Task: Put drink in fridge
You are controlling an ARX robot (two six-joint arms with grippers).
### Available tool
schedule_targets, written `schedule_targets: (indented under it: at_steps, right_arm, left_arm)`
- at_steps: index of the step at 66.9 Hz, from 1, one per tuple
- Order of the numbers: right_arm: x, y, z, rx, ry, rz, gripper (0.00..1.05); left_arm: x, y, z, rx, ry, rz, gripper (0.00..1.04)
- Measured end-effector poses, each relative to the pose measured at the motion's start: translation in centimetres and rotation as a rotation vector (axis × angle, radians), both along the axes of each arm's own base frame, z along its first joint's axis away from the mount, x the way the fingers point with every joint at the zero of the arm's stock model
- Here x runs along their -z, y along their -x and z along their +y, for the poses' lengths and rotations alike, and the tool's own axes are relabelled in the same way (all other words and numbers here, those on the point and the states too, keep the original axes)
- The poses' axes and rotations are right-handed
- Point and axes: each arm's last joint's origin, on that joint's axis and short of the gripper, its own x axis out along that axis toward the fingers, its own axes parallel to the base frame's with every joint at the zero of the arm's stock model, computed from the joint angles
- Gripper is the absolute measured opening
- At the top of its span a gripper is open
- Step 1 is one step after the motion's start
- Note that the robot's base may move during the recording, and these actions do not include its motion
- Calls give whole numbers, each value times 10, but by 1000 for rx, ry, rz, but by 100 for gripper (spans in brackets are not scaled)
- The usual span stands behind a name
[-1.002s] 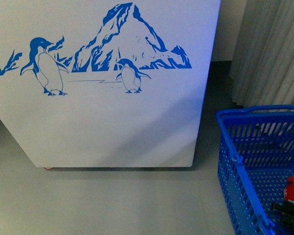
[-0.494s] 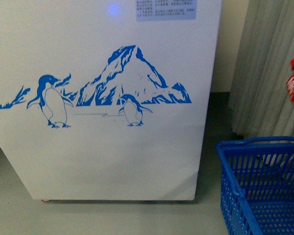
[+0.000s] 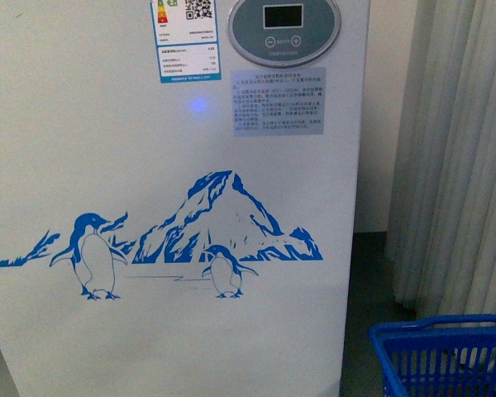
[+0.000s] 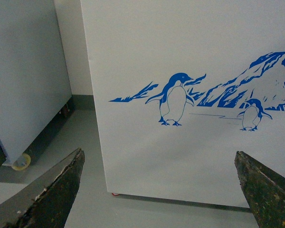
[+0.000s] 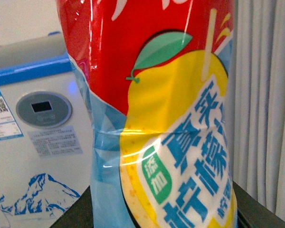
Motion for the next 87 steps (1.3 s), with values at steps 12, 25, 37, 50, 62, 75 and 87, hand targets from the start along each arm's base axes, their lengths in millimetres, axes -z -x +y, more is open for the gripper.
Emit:
schedule_targets:
  at_steps: [12, 25, 37, 50, 62, 75, 87]
  right_arm:
    - [5, 16, 8, 43, -19, -53, 41]
    - [18, 12, 15, 56, 14, -7, 41]
    - [23, 10, 16, 57, 26, 10, 41]
    - [23, 10, 16, 56, 25, 7, 41]
    - [22, 10, 16, 57, 26, 7, 40]
    - [22, 10, 16, 57, 27, 7, 40]
    - [22, 11, 16, 57, 27, 6, 40]
  left_arm:
    - [0, 0, 0, 0, 0, 0, 97]
    - [0, 0, 0, 0, 0, 0, 97]
    - [0, 0, 0, 0, 0, 0, 97]
    - [0, 0, 0, 0, 0, 0, 97]
    - [0, 0, 0, 0, 0, 0, 97]
    - [0, 0, 0, -1, 0, 0, 97]
    - [0, 0, 0, 0, 0, 0, 97]
